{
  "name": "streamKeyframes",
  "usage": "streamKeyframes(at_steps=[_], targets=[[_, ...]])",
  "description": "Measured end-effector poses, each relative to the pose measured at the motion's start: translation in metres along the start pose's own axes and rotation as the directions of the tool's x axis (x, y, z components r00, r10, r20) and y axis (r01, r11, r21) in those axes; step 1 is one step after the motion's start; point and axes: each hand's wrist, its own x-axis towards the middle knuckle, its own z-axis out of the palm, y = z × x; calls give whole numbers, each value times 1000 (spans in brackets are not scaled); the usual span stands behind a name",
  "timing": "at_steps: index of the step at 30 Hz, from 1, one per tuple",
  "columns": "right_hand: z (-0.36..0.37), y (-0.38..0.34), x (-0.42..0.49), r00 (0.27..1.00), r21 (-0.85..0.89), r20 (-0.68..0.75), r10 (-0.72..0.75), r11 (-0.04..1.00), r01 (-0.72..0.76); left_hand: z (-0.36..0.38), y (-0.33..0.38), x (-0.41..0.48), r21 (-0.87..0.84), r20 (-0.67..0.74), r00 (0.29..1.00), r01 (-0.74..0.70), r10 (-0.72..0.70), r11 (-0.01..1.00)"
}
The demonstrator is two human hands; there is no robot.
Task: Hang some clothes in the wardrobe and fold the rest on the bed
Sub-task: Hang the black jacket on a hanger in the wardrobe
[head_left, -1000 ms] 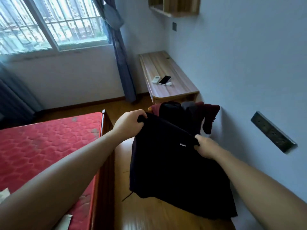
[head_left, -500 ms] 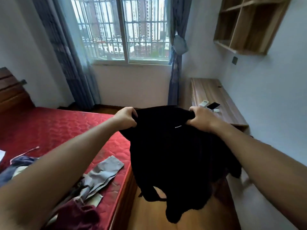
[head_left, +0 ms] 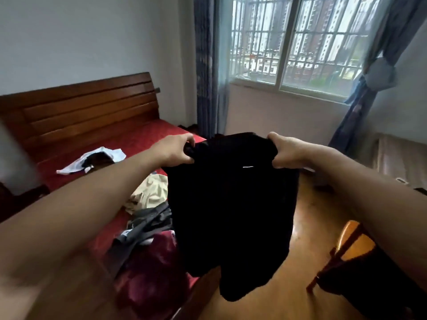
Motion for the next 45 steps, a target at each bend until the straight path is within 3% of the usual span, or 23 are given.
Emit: streamKeyframes(at_steps=[5,8,12,16,19,21,25,29,33,37,45], targets=[[33,-64,37,981,-322,-98,-169,938,129,-38,-68,-65,387,-159,985,121,-63,914],[48,-108,53,920,-478,-201,-335,854,206,-59,-107,-108,499,-210,973,191,-95,845],[69,-178,76,857,-583,-204,-474,762,283,-83,-156,-161,583,-284,937,336,-202,740],[100,-249,101,820,-498,-138,-556,755,427,-104,-212,-209,496,-398,865,482,-305,722],[124,-300,118,769,-371,-80,-634,735,568,-118,-259,-246,592,-441,851,515,-285,620],[137,-341,126,741,-280,-119,-661,738,614,-126,-292,-265,626,-432,845,533,-317,569],[155,-441,140,754,13,-218,-620,770,637,-143,-363,-299,445,-487,752,652,-445,614],[169,-546,152,765,241,-244,-596,727,643,-163,-437,-333,218,-503,638,746,-583,629],[182,-633,160,738,158,-201,-645,722,674,-179,-507,-368,138,-491,595,774,-636,618],[193,-706,171,693,49,-144,-706,695,718,-189,-565,-405,-19,-506,495,812,-706,583],[226,-846,189,492,69,88,-866,498,864,-214,-634,-489,-17,-513,407,876,-756,483]])
